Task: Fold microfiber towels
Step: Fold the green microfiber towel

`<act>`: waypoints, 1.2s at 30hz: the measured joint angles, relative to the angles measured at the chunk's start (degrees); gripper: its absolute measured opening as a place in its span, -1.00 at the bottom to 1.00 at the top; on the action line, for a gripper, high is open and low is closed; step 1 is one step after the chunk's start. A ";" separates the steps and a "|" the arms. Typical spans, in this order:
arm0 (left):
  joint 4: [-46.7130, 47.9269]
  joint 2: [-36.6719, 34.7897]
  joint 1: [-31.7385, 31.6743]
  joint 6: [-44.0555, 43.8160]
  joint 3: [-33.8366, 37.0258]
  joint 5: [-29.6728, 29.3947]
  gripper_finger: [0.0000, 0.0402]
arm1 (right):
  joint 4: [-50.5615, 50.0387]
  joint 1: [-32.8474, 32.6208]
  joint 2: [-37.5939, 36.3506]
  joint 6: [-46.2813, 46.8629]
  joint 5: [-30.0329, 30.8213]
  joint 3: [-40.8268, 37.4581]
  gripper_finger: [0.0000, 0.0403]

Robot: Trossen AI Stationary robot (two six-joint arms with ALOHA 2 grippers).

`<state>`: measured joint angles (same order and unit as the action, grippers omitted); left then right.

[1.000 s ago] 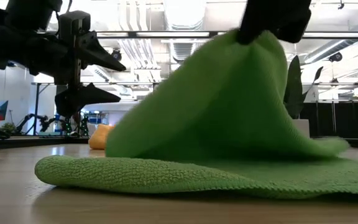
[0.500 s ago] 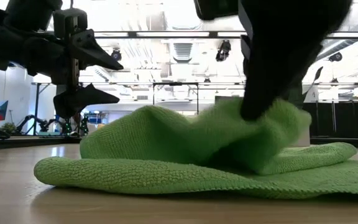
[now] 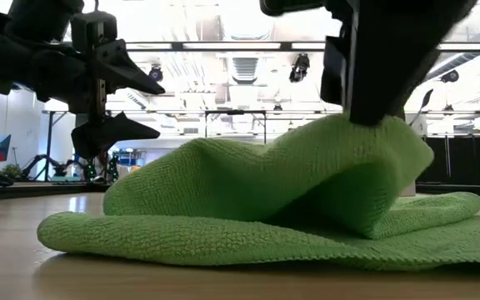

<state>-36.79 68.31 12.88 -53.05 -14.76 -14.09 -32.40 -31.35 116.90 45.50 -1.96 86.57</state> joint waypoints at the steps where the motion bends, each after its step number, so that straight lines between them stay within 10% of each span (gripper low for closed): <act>1: 0.01 0.00 -0.01 0.57 0.00 0.00 0.45 | 0.04 0.02 -0.14 0.00 0.00 0.31 -0.45; 16: -0.43 0.19 0.07 3.96 -3.20 7.83 0.45 | -14.32 -0.53 -10.68 -10.85 6.75 0.42 -0.25; 24: 0.89 5.42 4.41 10.97 -14.18 14.59 0.45 | -11.08 -1.61 -18.84 -11.60 9.55 -15.29 -0.25; 36: 35.53 28.28 13.14 28.25 -43.21 22.45 0.45 | 9.68 -1.14 -34.67 -8.90 9.98 -39.22 -0.33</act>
<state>-1.25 96.59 26.02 -24.80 -57.97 8.36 -22.72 -32.49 82.23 36.60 8.02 47.35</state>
